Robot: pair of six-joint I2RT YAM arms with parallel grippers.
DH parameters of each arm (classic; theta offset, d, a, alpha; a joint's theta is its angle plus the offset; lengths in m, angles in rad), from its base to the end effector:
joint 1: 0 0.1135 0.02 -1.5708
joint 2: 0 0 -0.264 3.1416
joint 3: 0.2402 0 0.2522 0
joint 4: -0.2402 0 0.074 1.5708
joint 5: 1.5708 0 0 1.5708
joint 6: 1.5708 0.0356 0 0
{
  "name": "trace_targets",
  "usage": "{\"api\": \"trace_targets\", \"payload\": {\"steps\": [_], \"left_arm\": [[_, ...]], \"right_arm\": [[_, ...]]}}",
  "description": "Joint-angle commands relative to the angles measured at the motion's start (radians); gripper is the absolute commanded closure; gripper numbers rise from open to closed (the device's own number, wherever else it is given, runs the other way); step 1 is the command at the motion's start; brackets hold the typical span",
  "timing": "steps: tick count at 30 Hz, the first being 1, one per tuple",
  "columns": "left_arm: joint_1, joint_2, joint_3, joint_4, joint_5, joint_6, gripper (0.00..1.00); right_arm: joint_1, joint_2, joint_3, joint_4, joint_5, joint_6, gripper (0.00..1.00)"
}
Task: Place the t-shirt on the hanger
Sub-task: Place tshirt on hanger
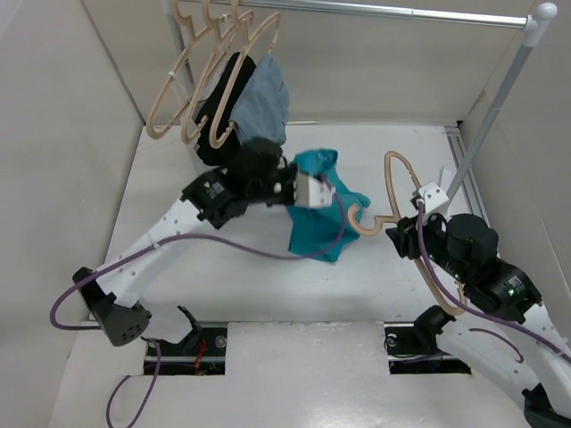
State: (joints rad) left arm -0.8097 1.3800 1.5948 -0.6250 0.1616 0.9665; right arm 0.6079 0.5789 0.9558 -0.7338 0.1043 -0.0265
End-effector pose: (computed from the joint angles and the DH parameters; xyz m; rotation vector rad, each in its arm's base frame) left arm 0.2004 -0.2187 0.4400 1.5969 1.1635 -0.0580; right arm 0.0901 0.0582 0.3657 -0.5369 1.8605 0.2884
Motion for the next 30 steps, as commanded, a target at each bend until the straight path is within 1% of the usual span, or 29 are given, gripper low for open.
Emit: {"api": "trace_targets", "payload": {"steps": [1,2,3,4,5,6,7,8,9,11,12,13,14,15,16,17,18,19,20,21,23,24,26,27,28,30], "left_arm": [[-0.083,-0.099,-0.277,-0.131,0.061,0.095,1.00],[-0.106,-0.148,-0.344,-0.131,0.081,0.081,0.96],[-0.115,-0.169,-0.404,-0.154,0.122,0.081,0.85],[-0.115,-0.186,-0.454,-0.169,0.142,0.081,0.62],[-0.124,-0.200,-0.535,-0.185,0.159,0.081,0.54],[-0.125,-0.223,-0.567,-0.218,0.176,0.081,0.47],[-0.125,-0.234,-0.590,-0.234,0.199,0.081,0.42],[-0.125,-0.245,-0.625,-0.234,0.199,0.081,0.39],[-0.125,-0.268,-0.637,-0.234,0.199,0.025,0.38],[-0.125,-0.288,-0.657,-0.174,0.141,-0.059,0.38],[-0.114,-0.298,-0.682,-0.135,0.112,-0.113,0.42],[-0.074,-0.309,-0.700,-0.028,0.077,-0.234,0.50],[-0.048,-0.324,-0.720,0.028,0.005,-0.297,0.60],[-0.022,-0.325,-0.761,0.074,-0.025,-0.348,0.65],[0.001,-0.325,-0.779,0.105,-0.036,-0.374,0.67],[0.035,-0.325,-0.791,0.145,-0.036,-0.415,0.67],[0.044,-0.325,-0.802,0.162,-0.027,-0.439,0.67],[0.044,-0.309,-0.802,0.174,-0.017,-0.457,0.65],[0.044,-0.282,-0.802,0.183,0.004,-0.471,0.62],[0.044,-0.266,-0.802,0.197,0.059,-0.482,0.55],[0.044,-0.234,-0.776,0.223,0.094,-0.532,0.47],[0.044,-0.196,-0.760,0.260,0.095,-0.558,0.46],[0.044,-0.150,-0.750,0.289,0.079,-0.613,0.46],[0.053,-0.104,-0.739,0.310,0.079,-0.614,0.46],[0.053,-0.084,-0.739,0.311,0.119,-0.623,0.46],[0.053,-0.040,-0.727,0.321,0.153,-0.623,0.49]], "right_arm": [[-0.007,-0.004,0.070,0.022,-0.027,0.016,1.00],[-0.007,0.024,0.070,0.022,-0.049,0.007,1.00],[-0.007,0.033,0.070,0.022,-0.096,0.007,1.00],[-0.007,0.044,0.070,0.034,-0.126,-0.004,1.00],[-0.007,0.067,0.070,0.034,-0.155,-0.016,1.00],[-0.007,0.079,0.070,0.034,-0.182,-0.016,1.00],[-0.007,0.091,0.070,0.045,-0.234,-0.032,1.00],[-0.007,0.102,0.070,0.045,-0.257,-0.032,1.00],[-0.007,0.111,0.070,0.045,-0.277,-0.044,1.00],[-0.007,0.125,0.070,0.068,-0.310,-0.053,1.00],[-0.007,0.137,0.060,0.068,-0.321,-0.062,1.00],[-0.007,0.148,0.060,0.080,-0.330,-0.075,1.00],[-0.007,0.148,0.060,0.095,-0.362,-0.075,1.00],[-0.007,0.162,0.051,0.096,-0.379,-0.087,1.00],[-0.007,0.176,0.051,0.108,-0.393,-0.087,1.00],[-0.007,0.176,0.040,0.120,-0.425,-0.098,1.00],[-0.007,0.186,0.040,0.120,-0.439,-0.098,1.00],[-0.007,0.187,0.031,0.134,-0.452,-0.098,1.00],[-0.007,0.187,0.031,0.145,-0.463,-0.108,1.00],[-0.007,0.187,0.031,0.145,-0.474,-0.108,1.00],[-0.007,0.187,0.021,0.145,-0.474,-0.122,1.00],[-0.007,0.187,0.021,0.145,-0.488,-0.131,1.00],[-0.007,0.187,0.011,0.136,-0.497,-0.142,1.00],[-0.007,0.177,0.011,0.116,-0.497,-0.142,1.00],[-0.007,0.177,0.002,0.103,-0.488,-0.142,1.00],[-0.007,0.168,-0.009,0.094,-0.488,-0.142,1.00]]}}
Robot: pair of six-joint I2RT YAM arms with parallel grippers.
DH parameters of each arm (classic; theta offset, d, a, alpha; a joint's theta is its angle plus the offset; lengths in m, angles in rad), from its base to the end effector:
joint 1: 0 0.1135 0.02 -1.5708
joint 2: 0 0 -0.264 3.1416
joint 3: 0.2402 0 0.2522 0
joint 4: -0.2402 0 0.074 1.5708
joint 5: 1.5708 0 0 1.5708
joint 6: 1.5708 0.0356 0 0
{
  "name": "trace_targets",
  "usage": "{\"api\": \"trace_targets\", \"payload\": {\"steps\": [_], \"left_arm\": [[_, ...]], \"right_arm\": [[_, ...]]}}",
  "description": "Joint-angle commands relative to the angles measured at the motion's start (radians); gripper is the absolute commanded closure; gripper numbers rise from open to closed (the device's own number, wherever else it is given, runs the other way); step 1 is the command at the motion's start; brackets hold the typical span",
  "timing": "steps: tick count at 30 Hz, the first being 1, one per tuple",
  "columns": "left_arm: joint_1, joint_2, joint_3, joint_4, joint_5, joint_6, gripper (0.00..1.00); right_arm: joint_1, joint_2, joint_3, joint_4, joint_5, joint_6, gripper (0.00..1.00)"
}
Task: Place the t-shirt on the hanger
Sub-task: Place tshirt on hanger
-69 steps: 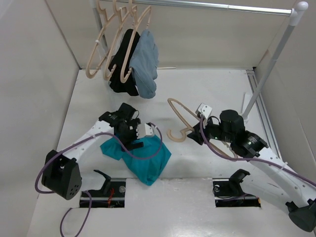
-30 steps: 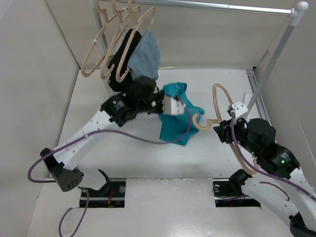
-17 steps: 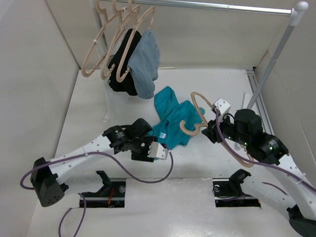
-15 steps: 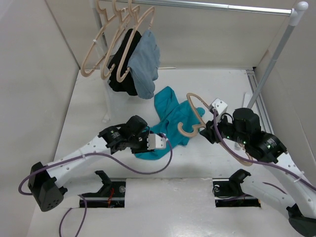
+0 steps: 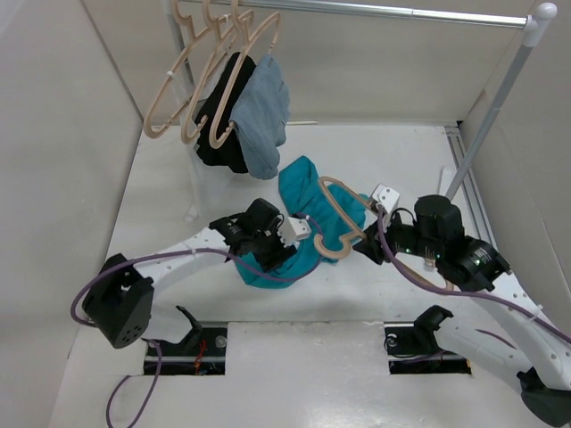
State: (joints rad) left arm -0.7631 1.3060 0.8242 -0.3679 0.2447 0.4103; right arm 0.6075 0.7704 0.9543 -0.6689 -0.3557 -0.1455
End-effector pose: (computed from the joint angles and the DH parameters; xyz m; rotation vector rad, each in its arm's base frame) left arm 0.1873 -0.1911 0.2264 1.4423 1.9656 -0.4560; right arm 0.1205 0.0989 0.3511 -0.9717 1.8461 0.6494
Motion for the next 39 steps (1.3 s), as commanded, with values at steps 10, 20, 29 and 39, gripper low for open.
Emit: {"api": "trace_targets", "payload": {"steps": [10,20,29,39], "left_arm": [[0.007,0.128,0.021,0.106,0.068,0.018,0.69],[0.007,0.127,-0.063,0.095,0.059,0.067,0.89],[0.090,0.032,0.036,-0.037,-0.005,0.058,1.00],[0.205,-0.022,0.150,-0.137,0.088,0.032,1.00]], "right_arm": [[-0.006,-0.118,-0.051,0.035,0.012,0.020,1.00],[-0.006,-0.108,-0.042,0.011,0.001,0.009,1.00],[-0.006,-0.051,-0.061,-0.024,-0.176,-0.075,1.00],[-0.006,0.039,-0.069,-0.058,-0.322,-0.132,1.00]]}}
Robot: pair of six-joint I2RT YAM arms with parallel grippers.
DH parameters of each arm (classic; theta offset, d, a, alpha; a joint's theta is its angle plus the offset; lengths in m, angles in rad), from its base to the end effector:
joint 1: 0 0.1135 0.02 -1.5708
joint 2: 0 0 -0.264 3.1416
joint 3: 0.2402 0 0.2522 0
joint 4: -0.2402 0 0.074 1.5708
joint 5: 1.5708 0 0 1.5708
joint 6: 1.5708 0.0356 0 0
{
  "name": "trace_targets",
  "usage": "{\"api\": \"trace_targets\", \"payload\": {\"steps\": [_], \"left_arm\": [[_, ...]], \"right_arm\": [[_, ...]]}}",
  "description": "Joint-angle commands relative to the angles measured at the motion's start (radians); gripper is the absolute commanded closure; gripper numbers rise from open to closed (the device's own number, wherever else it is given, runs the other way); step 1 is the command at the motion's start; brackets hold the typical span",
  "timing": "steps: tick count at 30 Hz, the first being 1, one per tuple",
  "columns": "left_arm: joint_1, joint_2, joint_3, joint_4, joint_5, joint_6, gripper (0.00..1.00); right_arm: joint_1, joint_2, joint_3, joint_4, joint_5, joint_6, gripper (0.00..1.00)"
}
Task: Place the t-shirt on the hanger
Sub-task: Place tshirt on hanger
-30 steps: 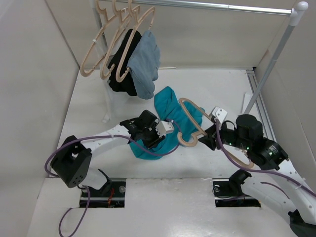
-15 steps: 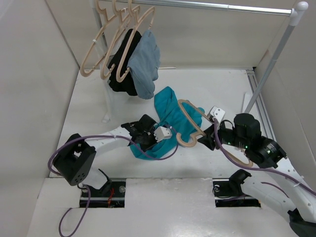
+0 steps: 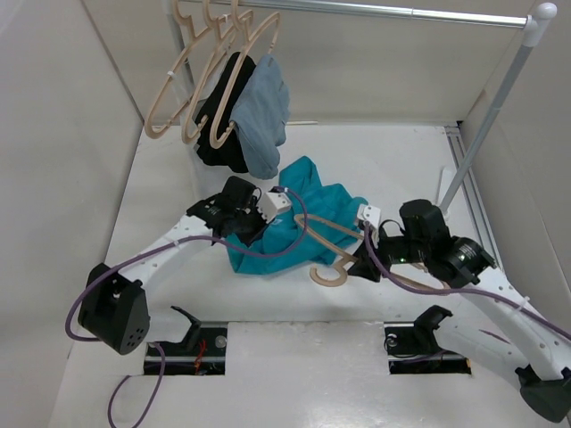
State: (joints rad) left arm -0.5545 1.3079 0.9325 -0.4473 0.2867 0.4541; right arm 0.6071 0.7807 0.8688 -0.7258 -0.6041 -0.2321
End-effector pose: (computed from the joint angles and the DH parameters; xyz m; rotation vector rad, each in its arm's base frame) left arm 0.2284 -0.1533 0.2552 1.2688 2.0196 -0.3902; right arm 0.1151 0.1046 0.3191 -1.2034 1.8560 0.8741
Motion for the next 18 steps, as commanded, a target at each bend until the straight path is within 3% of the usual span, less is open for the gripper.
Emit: {"api": "trace_targets", "payload": {"steps": [1,10,18], "left_arm": [[-0.004,-0.024,0.042,-0.057,0.046,-0.012,1.00],[-0.004,0.017,0.155,-0.131,0.005,-0.021,1.00],[-0.036,0.007,0.144,-0.140,-0.052,-0.009,1.00]], "right_arm": [[0.017,0.038,0.025,0.008,-0.086,-0.046,1.00],[0.144,0.179,0.091,0.060,-0.065,-0.046,1.00],[0.210,0.126,0.125,0.066,-0.010,0.010,1.00]]}}
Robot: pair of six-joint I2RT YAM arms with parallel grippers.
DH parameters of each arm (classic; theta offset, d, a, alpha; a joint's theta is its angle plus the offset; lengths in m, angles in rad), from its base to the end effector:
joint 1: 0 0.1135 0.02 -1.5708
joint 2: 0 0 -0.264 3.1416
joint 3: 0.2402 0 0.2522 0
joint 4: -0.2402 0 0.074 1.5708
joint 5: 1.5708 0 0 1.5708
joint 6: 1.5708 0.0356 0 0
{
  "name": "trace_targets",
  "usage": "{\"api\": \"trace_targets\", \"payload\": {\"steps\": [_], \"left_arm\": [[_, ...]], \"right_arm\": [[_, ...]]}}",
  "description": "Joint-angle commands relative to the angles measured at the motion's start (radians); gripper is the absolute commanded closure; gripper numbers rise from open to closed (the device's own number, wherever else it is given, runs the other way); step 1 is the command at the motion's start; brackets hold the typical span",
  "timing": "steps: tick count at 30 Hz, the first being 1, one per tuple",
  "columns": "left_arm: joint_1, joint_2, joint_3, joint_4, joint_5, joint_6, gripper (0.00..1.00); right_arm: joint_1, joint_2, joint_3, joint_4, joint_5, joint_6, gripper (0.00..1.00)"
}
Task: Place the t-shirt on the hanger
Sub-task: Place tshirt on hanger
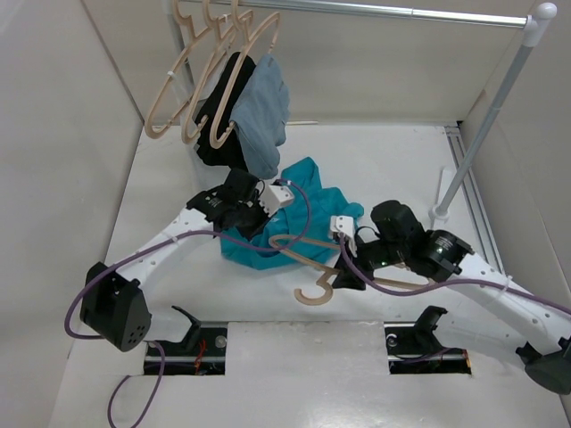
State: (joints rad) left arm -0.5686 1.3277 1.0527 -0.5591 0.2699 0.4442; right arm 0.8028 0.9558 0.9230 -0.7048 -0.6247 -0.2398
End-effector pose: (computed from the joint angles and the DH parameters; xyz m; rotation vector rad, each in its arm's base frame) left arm 0.2319 -0.1594 0.2807 1.2722 2.0348 -0.3823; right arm 0.1174 0.1516 0.3119 -1.4425 1.8463 1.0046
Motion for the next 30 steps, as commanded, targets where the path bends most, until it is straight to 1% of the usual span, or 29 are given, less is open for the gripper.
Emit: {"api": "trace_targets", "payload": {"steps": [1,3,7,11,14,15,18,20,22,25,29,30], "left_arm": [[-0.022,-0.004,0.015,-0.028,-0.052,0.001,1.00],[-0.031,0.005,0.015,-0.028,-0.078,0.010,1.00],[-0.031,0.015,0.029,-0.038,-0.097,0.010,1.00],[-0.031,0.015,0.067,-0.071,-0.046,-0.022,1.00],[-0.031,0.005,0.079,-0.084,-0.023,-0.033,1.00],[-0.031,-0.005,0.079,-0.084,-0.023,-0.033,1.00],[-0.031,-0.015,0.079,-0.084,-0.034,-0.033,1.00],[-0.031,-0.015,0.079,-0.084,-0.034,-0.033,1.00],[-0.031,-0.033,0.079,-0.094,-0.003,-0.022,1.00],[-0.031,-0.065,0.069,-0.116,0.008,0.002,1.00],[-0.031,-0.123,0.046,-0.137,0.046,0.031,1.00],[-0.031,-0.124,0.037,-0.137,0.046,0.031,1.00]], "right_arm": [[0.024,-0.061,0.091,0.031,0.011,0.026,1.00],[0.024,-0.072,0.109,-0.001,0.023,0.036,1.00],[0.045,-0.091,0.120,0.016,0.043,0.060,1.00],[0.068,-0.091,0.060,0.085,0.057,0.092,1.00],[0.081,-0.081,0.028,0.145,0.033,0.122,1.00],[0.110,-0.081,0.028,0.145,0.033,0.132,1.00],[0.142,-0.072,0.028,0.145,0.062,0.141,1.00],[0.142,-0.063,0.002,0.145,0.062,0.151,1.00],[0.142,-0.063,-0.021,0.188,0.071,0.151,1.00],[0.142,-0.026,-0.003,0.229,0.129,0.139,1.00],[0.142,0.069,0.040,0.254,0.129,0.114,1.00],[0.142,0.108,0.040,0.254,0.129,0.084,1.00]]}}
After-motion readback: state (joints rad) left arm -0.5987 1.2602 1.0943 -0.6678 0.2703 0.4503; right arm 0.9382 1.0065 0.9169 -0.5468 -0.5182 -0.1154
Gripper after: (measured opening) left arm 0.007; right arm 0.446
